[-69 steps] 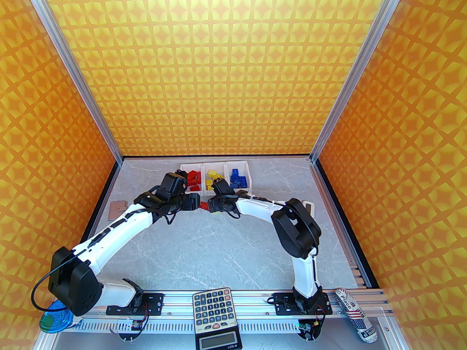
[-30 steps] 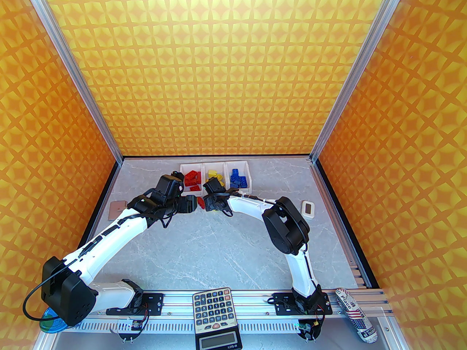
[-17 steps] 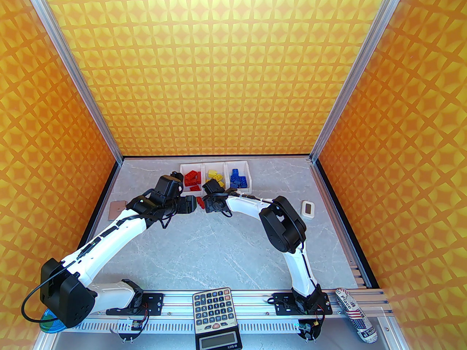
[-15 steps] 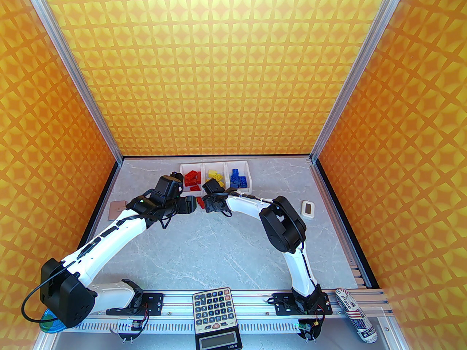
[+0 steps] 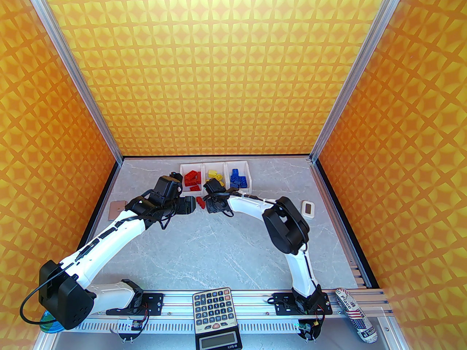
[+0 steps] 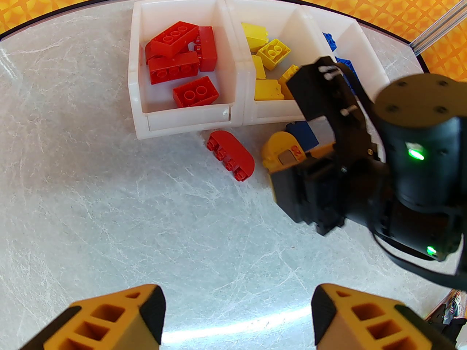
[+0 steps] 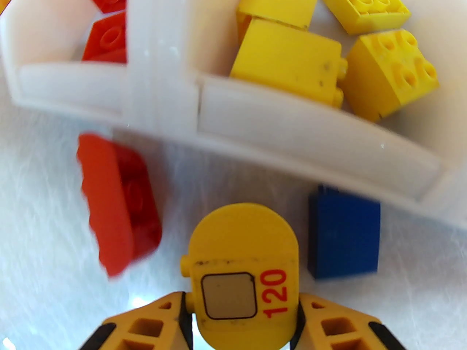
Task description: Sort the legos into containers by color
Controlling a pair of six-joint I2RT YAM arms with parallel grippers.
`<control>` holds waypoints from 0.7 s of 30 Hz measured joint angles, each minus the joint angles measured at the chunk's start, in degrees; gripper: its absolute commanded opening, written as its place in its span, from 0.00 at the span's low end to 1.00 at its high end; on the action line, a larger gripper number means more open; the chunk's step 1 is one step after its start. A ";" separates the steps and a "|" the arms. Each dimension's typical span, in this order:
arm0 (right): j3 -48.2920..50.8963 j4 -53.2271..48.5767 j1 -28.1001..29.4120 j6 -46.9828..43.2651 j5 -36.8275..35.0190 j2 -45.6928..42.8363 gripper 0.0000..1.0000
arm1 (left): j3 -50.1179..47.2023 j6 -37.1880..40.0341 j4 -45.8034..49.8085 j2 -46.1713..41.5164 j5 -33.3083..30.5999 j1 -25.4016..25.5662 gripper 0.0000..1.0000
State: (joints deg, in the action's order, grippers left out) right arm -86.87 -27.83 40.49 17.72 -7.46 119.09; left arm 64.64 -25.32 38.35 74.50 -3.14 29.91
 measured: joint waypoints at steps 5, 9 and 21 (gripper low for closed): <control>0.59 -0.81 0.00 -0.74 0.42 -5.11 0.35 | 0.00 0.00 0.02 0.00 -0.15 0.00 0.70; -0.26 -2.05 -0.02 -1.20 0.15 -8.15 0.36 | -0.04 -0.22 0.00 0.00 -0.15 0.00 0.71; -17.22 -6.21 -3.67 -3.08 -0.04 -5.73 0.36 | -2.03 -1.51 -0.07 -2.29 -0.31 0.00 0.71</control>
State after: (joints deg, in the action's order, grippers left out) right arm -104.09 -34.04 36.82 14.63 -7.51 113.36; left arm 62.61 -26.83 38.28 72.20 -3.44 29.91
